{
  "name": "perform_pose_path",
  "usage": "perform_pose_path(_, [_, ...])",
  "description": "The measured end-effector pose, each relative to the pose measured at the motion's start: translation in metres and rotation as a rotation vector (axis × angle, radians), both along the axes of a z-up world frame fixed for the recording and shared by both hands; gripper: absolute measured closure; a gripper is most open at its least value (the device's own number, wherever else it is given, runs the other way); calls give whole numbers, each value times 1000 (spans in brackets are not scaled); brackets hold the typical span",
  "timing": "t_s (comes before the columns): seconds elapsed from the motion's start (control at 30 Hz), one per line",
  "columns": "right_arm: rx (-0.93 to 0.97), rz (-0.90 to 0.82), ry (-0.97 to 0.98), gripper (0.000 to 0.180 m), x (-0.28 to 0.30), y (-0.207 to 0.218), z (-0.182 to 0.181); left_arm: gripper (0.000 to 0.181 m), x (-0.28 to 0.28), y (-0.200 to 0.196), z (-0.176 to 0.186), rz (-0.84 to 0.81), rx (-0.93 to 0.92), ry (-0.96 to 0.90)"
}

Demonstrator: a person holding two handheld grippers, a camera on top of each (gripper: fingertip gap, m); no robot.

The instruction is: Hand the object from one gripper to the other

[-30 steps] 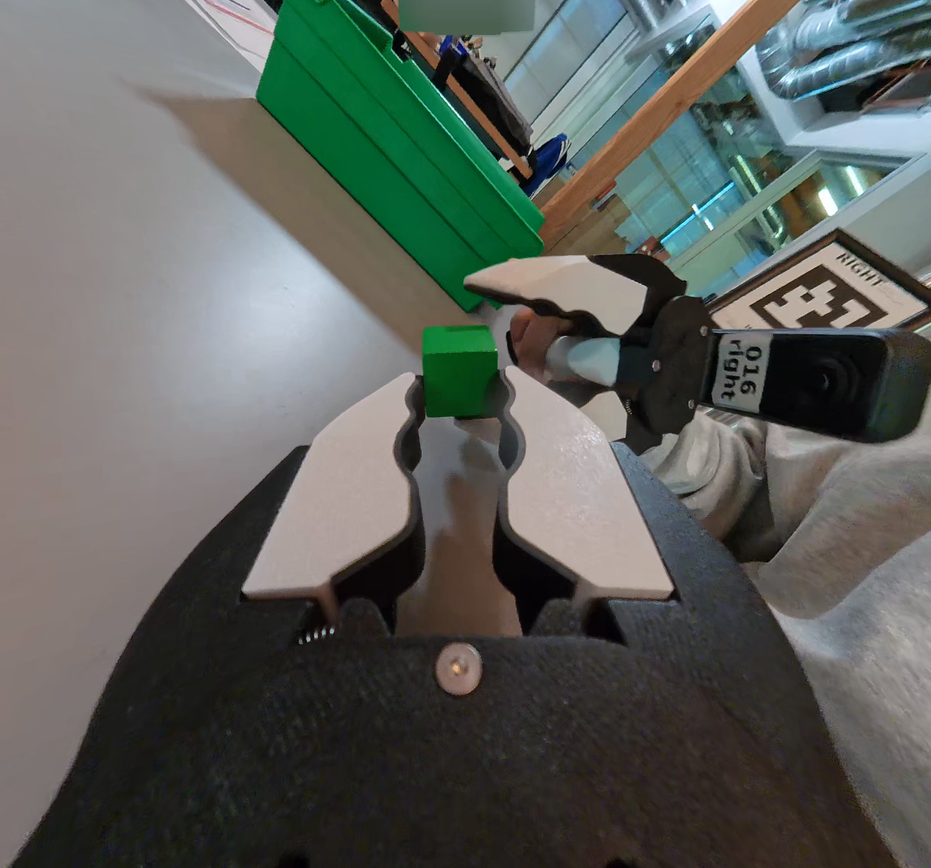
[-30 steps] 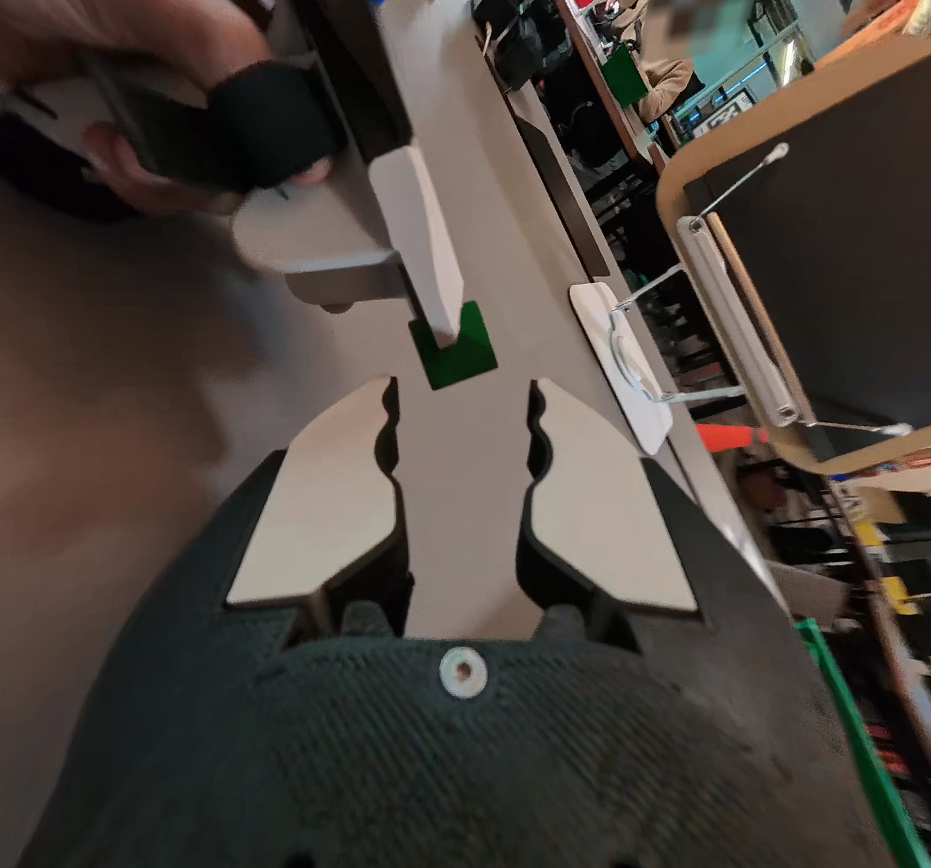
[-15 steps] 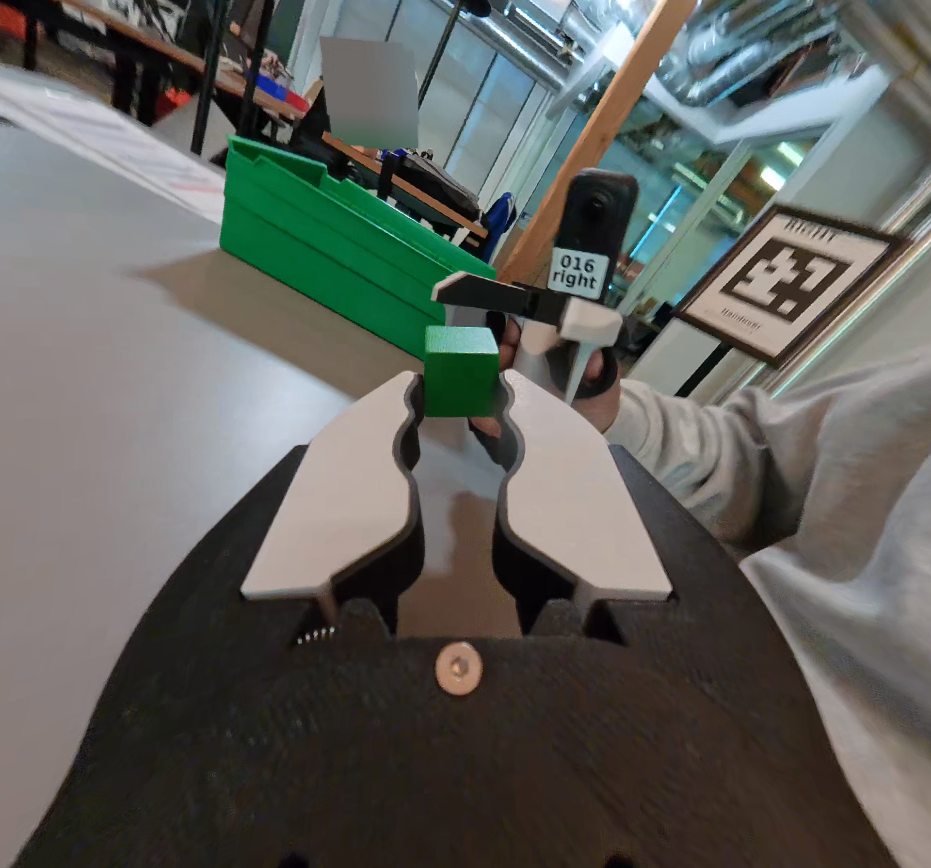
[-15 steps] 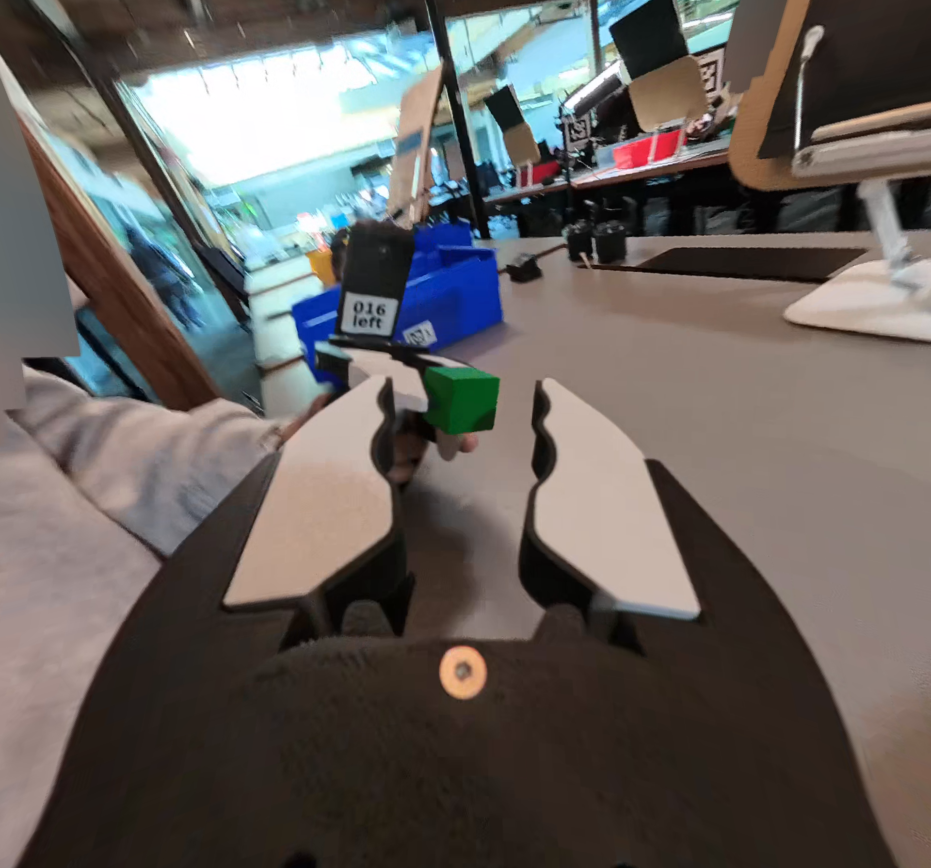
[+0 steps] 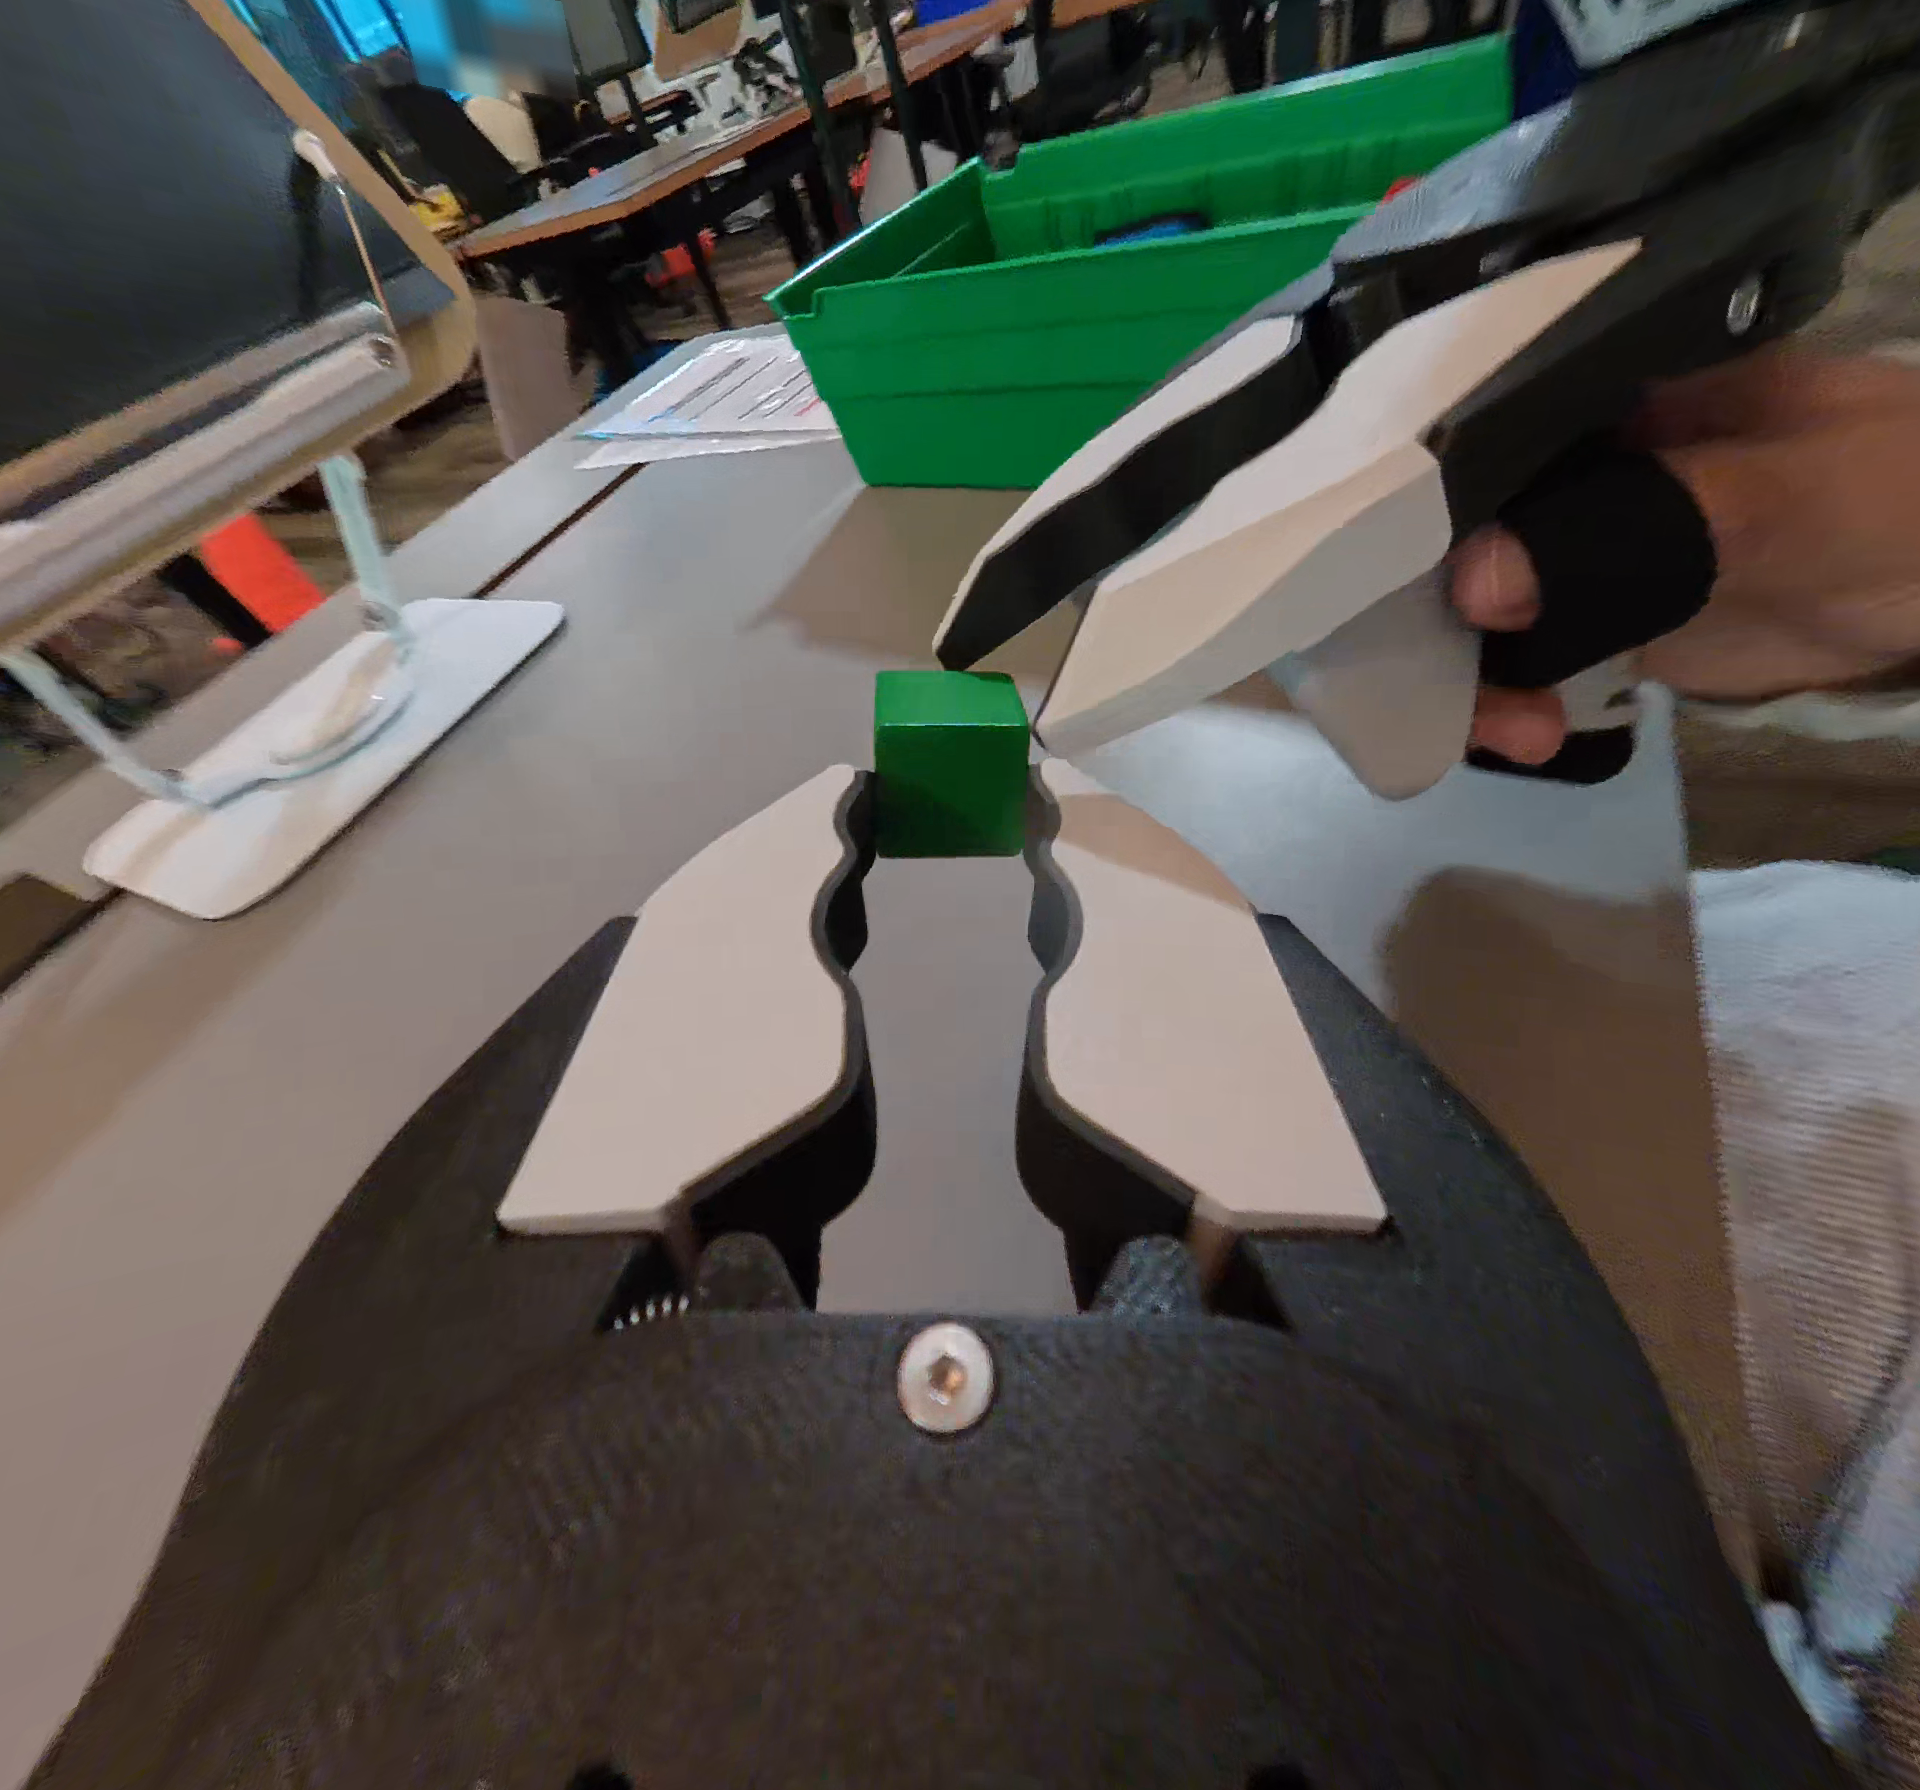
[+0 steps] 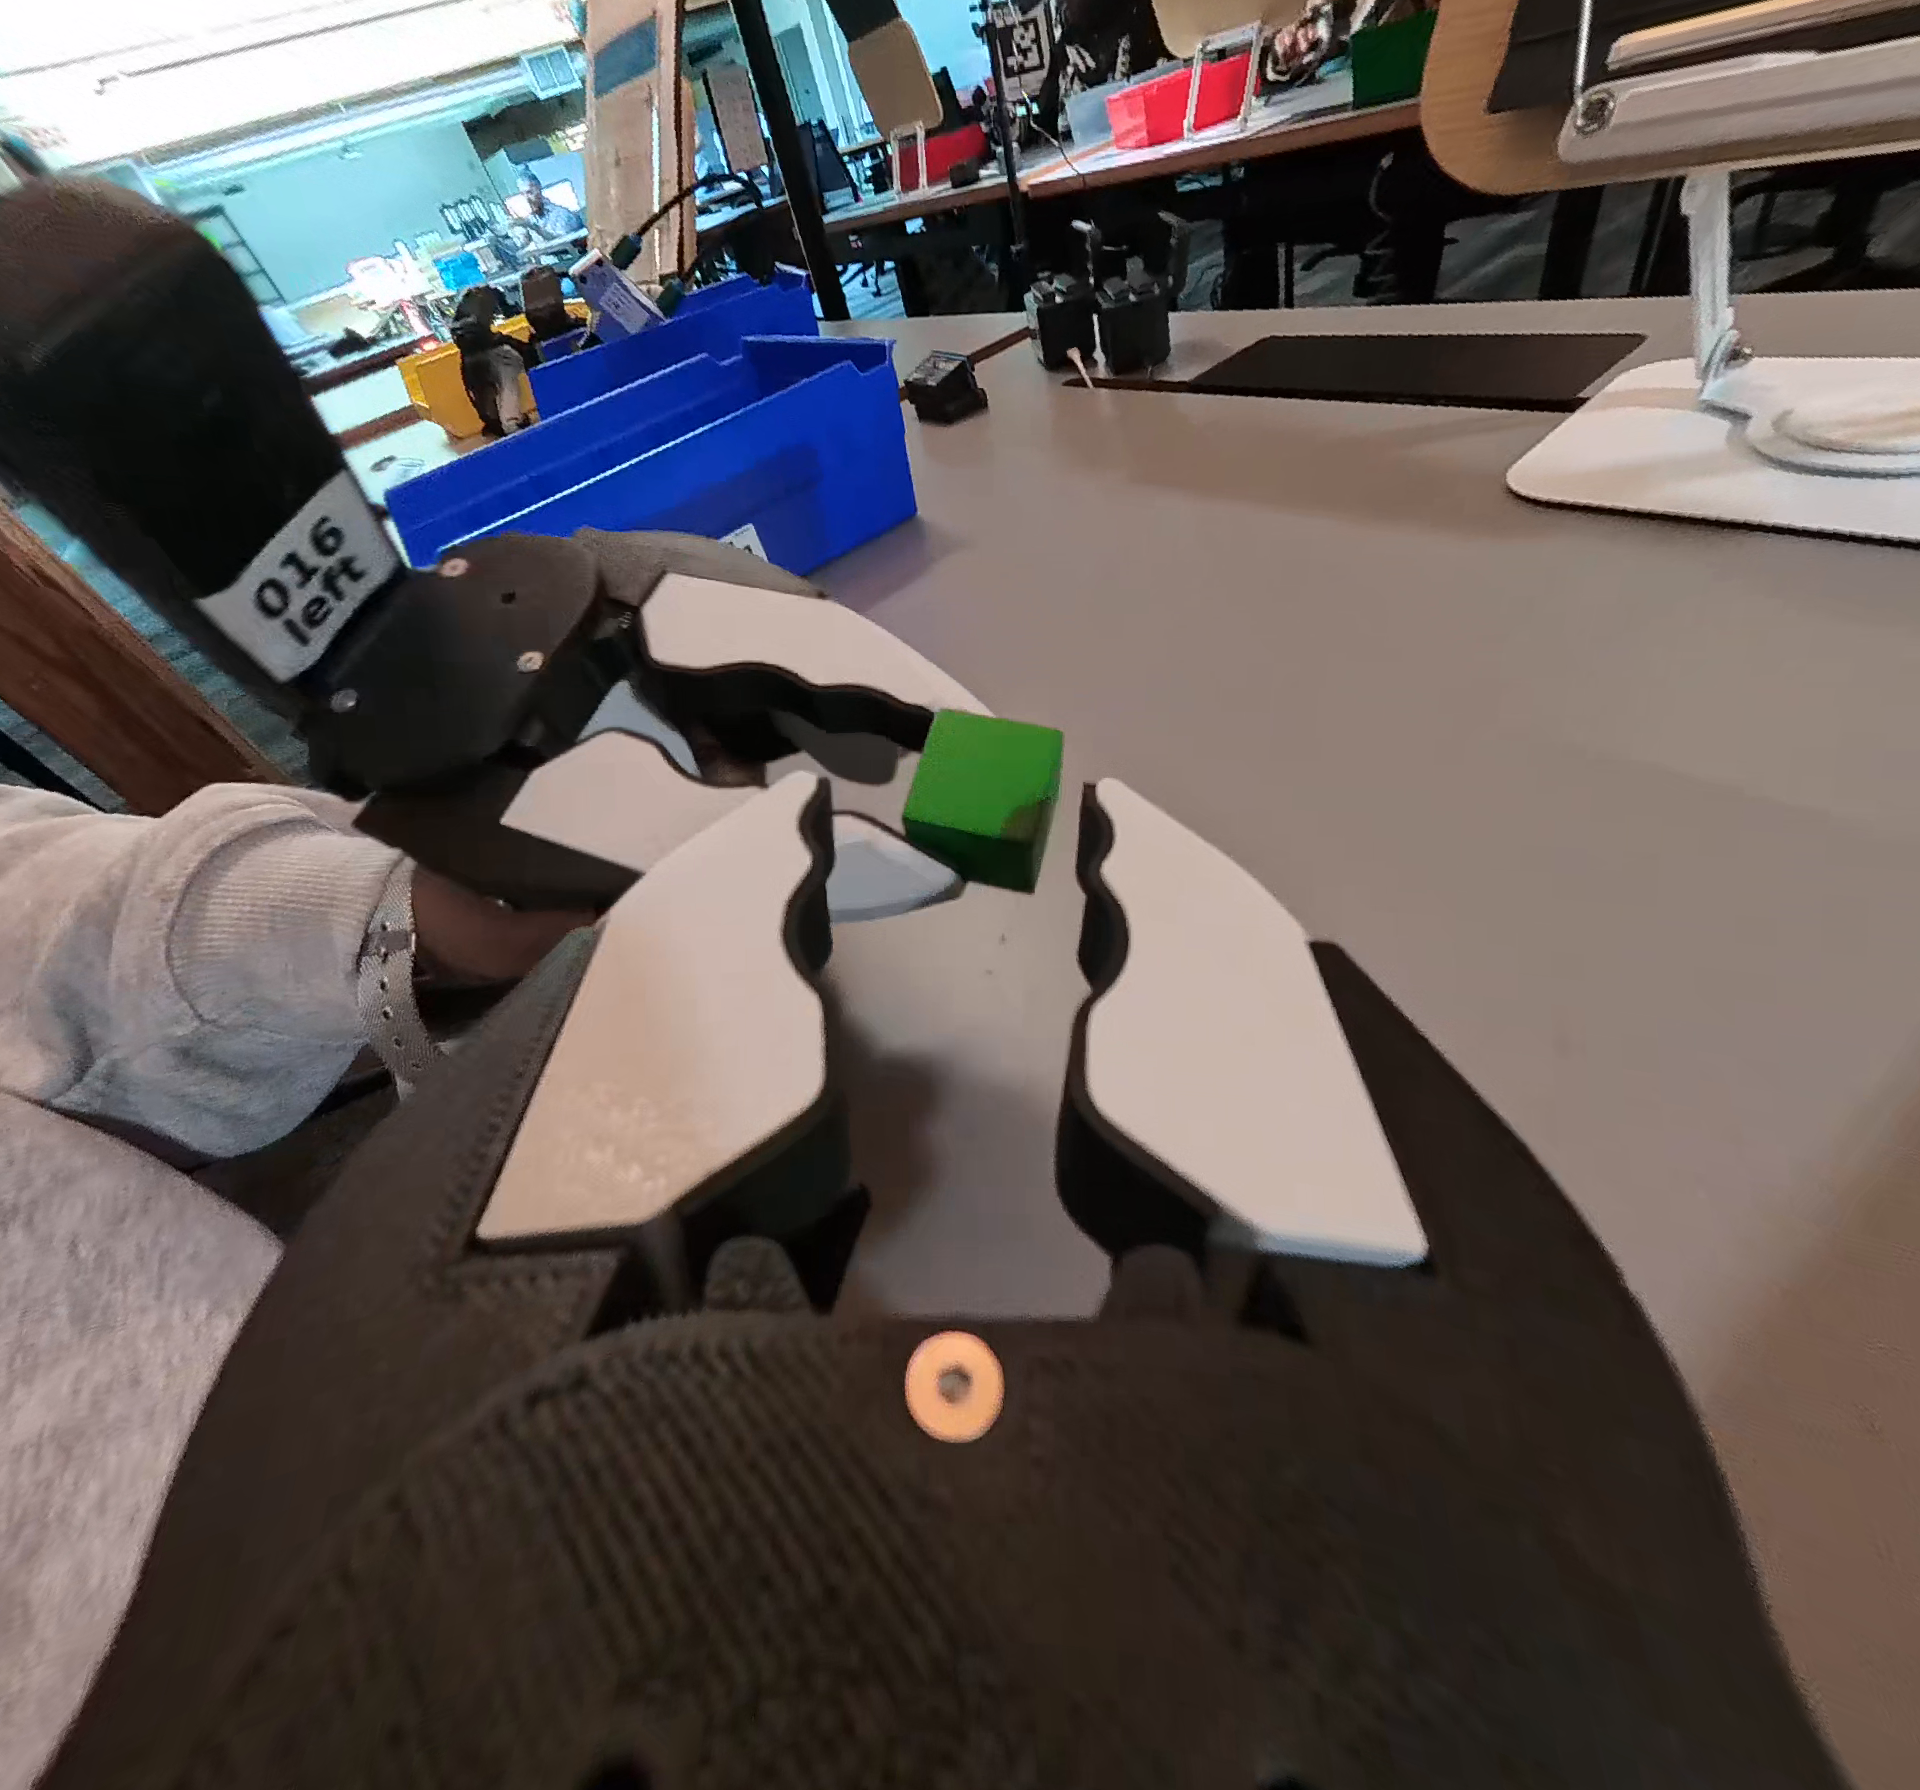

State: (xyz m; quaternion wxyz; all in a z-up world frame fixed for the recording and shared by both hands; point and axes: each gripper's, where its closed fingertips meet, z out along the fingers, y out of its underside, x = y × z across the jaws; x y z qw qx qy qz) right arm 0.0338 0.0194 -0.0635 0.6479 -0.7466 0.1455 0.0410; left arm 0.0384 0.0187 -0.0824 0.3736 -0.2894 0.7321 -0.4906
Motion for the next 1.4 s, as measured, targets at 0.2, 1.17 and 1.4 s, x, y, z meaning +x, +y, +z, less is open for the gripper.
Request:
perform_pose_path(0.2, [-69, -15, 79, 134, 10, -5, -11, 153, 3, 3, -11, 69, 327, -94])
perform_pose_path(1.17, [344, 310, 269, 153, 1, -31, 45, 148, -24, -17, 29, -472, -822, 411])
perform_pose_path(1.4, [263, 317, 275, 153, -12, -15, 32, 140, -32, -25, 36, -527, -828, 371])
